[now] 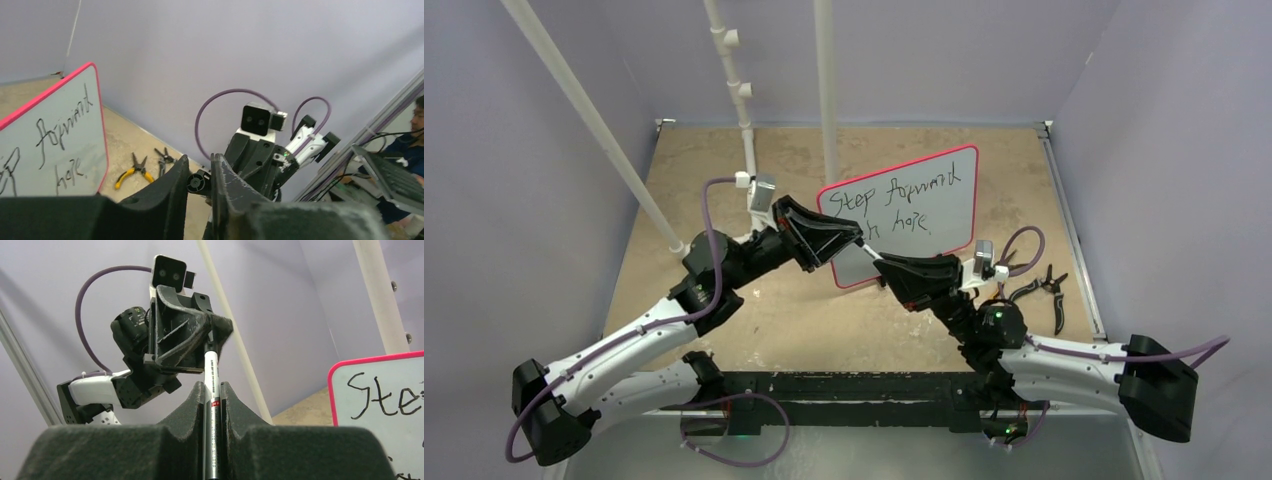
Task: Write a sentence on the whiteboard
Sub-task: Insert the whiteboard marker without the cap into the pen cap, then pass from the right arm to the left
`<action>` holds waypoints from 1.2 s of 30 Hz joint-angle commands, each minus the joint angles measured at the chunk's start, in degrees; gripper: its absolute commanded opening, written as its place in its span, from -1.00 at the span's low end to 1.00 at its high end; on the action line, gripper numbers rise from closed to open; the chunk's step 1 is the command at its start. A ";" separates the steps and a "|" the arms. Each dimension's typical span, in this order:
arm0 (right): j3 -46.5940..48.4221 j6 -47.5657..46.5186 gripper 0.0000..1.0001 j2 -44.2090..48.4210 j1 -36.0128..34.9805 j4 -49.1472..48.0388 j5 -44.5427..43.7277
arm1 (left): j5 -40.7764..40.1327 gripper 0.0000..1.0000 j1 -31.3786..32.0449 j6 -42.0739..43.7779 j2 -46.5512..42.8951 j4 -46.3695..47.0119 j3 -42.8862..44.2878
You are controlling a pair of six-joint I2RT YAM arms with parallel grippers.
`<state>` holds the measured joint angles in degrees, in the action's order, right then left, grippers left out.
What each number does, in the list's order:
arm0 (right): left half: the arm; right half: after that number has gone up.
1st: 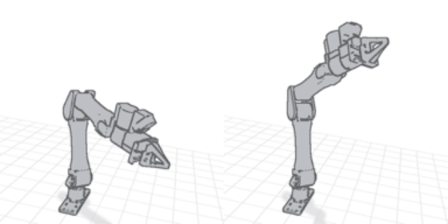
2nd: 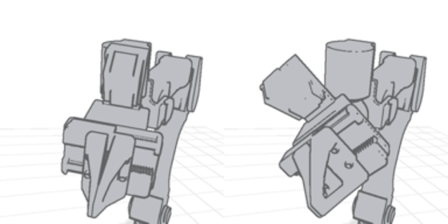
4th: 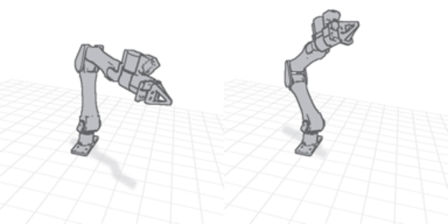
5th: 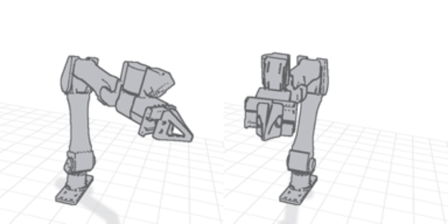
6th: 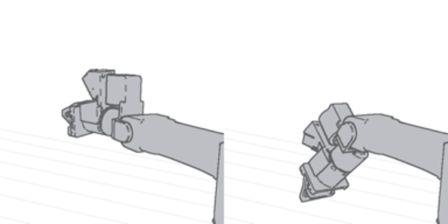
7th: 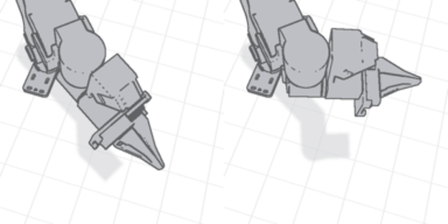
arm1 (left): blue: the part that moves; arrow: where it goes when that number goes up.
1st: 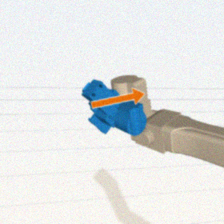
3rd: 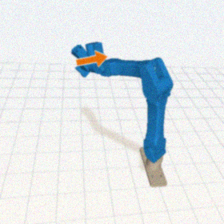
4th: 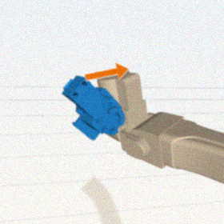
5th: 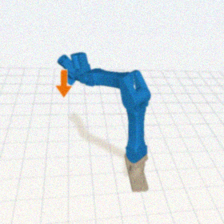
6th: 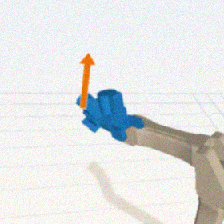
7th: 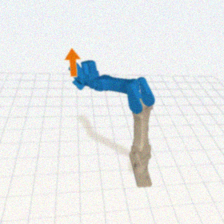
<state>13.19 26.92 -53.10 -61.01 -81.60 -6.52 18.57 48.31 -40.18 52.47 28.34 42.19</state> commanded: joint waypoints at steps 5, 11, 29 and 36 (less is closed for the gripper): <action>6.29 -2.49 -1.00 0.73 0.37 5.36 -5.25 | 1.55 0.05 5.03 8.15 1.20 -16.54 5.08; 5.62 -2.04 -1.00 0.02 0.37 4.94 -4.99 | 0.83 0.17 5.03 5.21 1.99 -7.26 4.77; 2.51 -2.44 -1.00 1.83 0.37 1.20 -4.17 | -7.92 0.30 5.03 -7.36 3.24 7.09 2.00; 2.23 -2.70 -1.00 1.78 0.41 0.58 -3.14 | -7.25 0.25 5.03 -11.41 6.62 12.59 0.70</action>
<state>15.49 25.45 -51.64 -60.47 -78.48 -10.92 11.90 53.32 -47.94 58.33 34.37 43.57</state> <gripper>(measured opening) 0.121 0.638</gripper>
